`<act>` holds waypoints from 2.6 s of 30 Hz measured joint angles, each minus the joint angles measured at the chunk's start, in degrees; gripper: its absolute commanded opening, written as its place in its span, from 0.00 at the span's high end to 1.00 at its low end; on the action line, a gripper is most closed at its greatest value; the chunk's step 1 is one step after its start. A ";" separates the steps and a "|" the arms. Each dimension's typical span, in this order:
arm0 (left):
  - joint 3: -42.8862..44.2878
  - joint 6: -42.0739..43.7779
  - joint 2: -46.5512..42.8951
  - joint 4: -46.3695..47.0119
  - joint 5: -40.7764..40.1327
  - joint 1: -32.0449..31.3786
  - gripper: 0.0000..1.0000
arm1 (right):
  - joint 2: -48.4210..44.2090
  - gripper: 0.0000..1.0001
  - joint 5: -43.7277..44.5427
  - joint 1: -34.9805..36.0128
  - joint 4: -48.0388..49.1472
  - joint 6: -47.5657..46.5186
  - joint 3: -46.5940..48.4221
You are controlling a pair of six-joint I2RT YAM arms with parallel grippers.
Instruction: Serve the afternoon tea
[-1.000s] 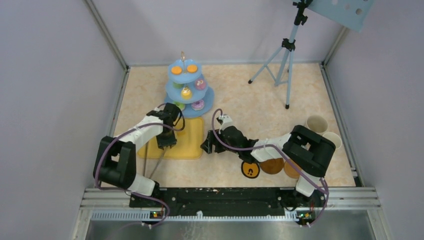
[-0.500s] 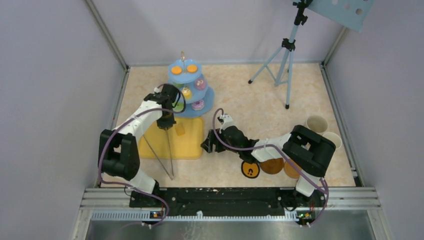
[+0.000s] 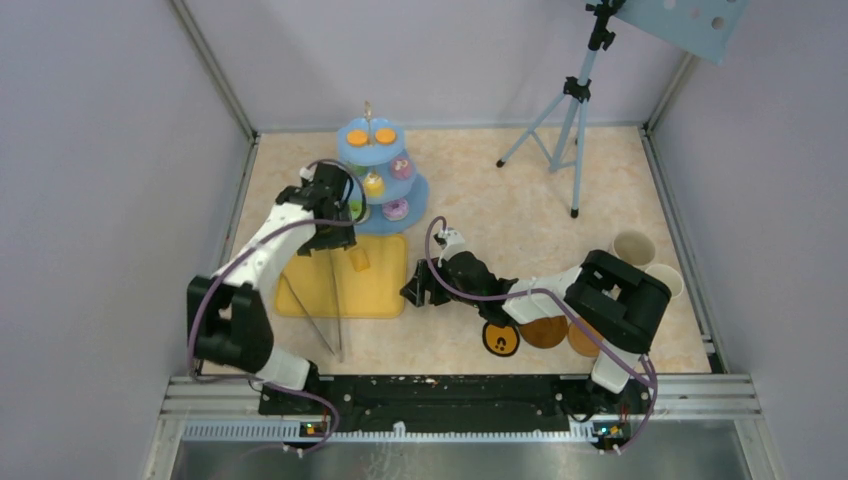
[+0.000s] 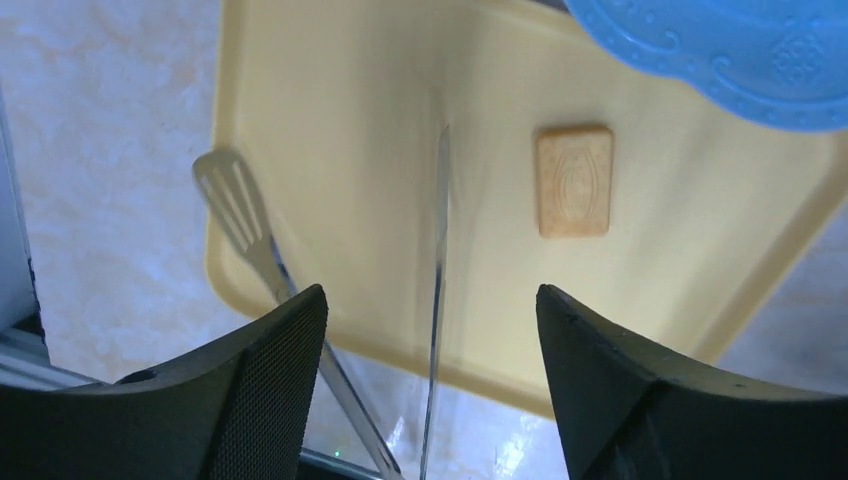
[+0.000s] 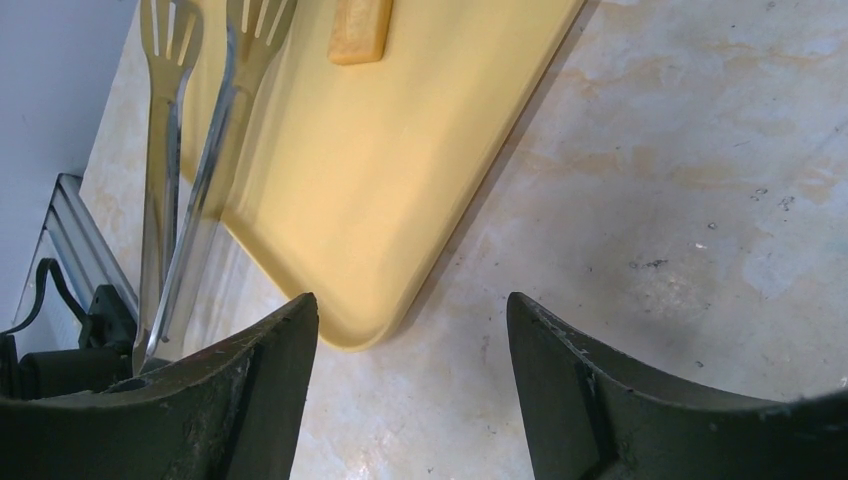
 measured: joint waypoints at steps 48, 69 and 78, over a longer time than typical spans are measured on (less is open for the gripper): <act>-7.17 -6.73 2.73 4.35 2.95 0.07 0.55 | 0.26 0.34 -0.94 0.00 1.18 1.33 -0.39; -26.21 -18.47 -27.17 2.58 1.09 0.37 0.01 | 0.33 0.35 -3.17 0.00 2.32 1.40 -0.39; -30.18 -21.99 -24.50 5.68 3.96 0.37 0.01 | 0.33 0.35 -3.37 0.00 2.91 1.40 -0.52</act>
